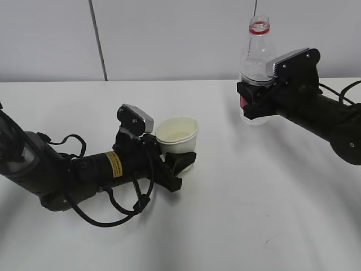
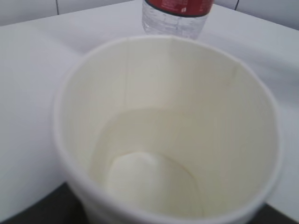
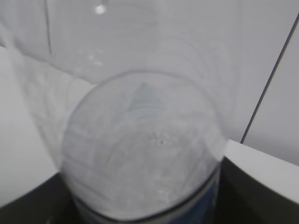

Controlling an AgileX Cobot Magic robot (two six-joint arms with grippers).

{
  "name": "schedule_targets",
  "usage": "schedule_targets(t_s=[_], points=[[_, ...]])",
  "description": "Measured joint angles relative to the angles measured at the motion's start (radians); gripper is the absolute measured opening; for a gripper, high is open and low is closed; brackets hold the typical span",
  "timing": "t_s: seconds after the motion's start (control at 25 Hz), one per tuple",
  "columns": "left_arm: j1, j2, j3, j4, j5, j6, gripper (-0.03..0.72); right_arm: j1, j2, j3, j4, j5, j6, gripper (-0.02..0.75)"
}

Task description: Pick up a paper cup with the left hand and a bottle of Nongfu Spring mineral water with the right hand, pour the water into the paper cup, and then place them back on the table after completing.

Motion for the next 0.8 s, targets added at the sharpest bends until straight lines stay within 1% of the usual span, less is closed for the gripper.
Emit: schedule_targets(t_s=[0.12,0.4,0.8], points=[[0.020,0.001,0.000,-0.015,0.000,0.008,0.380,0.000,0.000,0.000,0.000,0.000,0.089,0.431],[0.109,0.001,-0.015,-0.024,0.015,0.015,0.380,0.000,0.024,0.000,0.002,-0.012,0.212,0.431],[0.215,0.001,-0.101,-0.027,0.110,0.053,0.380,0.000,0.089,0.000,0.002,-0.014,0.235,0.430]])
